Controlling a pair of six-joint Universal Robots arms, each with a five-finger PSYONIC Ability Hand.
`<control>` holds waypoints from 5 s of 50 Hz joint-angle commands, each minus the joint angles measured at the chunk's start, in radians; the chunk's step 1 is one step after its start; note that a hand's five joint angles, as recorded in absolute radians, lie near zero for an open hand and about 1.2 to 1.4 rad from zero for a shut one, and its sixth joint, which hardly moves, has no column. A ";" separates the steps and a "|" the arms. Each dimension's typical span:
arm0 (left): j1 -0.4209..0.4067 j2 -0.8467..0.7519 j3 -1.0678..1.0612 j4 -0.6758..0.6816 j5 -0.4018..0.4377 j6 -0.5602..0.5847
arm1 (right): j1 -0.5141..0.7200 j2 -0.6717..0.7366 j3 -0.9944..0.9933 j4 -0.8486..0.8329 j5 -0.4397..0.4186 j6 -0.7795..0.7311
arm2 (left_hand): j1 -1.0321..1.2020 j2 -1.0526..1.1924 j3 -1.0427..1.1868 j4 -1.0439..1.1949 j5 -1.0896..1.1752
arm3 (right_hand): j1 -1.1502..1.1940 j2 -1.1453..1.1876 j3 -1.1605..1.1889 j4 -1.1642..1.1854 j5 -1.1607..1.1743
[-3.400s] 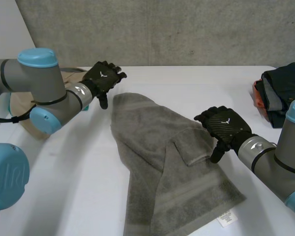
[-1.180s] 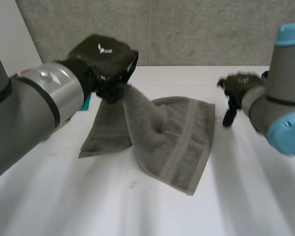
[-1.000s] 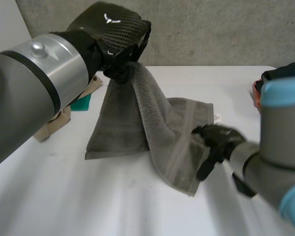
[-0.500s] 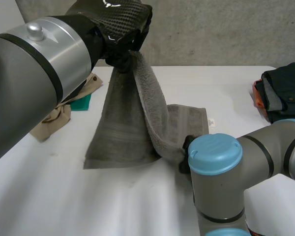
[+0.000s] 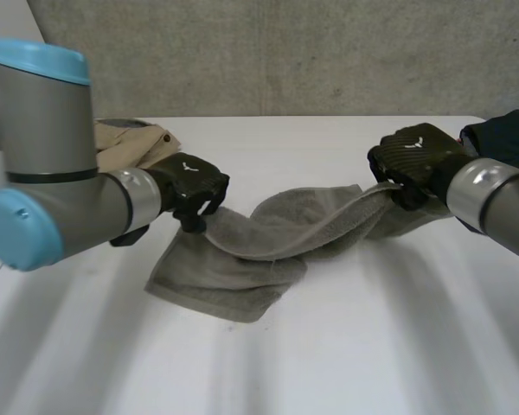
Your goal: Fold the laundry.
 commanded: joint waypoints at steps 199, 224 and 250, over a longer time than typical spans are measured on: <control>0.124 -0.100 -0.201 0.376 -0.195 0.038 | -0.151 0.302 0.131 -0.403 -0.040 0.043 | -0.430 -0.474 -0.468 -0.475 -0.439 | 0.279 0.222 0.209 0.203 0.217; 0.316 0.026 -0.534 0.528 -0.084 0.397 | -0.162 0.256 0.211 -0.400 -0.037 0.105 | -0.672 -0.715 -0.709 -0.716 -0.680 | 0.279 0.222 0.209 0.203 0.217; 0.281 -0.138 -0.340 0.479 -0.087 0.354 | -0.162 0.253 0.237 -0.406 -0.037 0.091 | -0.323 -0.366 -0.360 -0.367 -0.331 | 0.279 0.222 0.209 0.203 0.217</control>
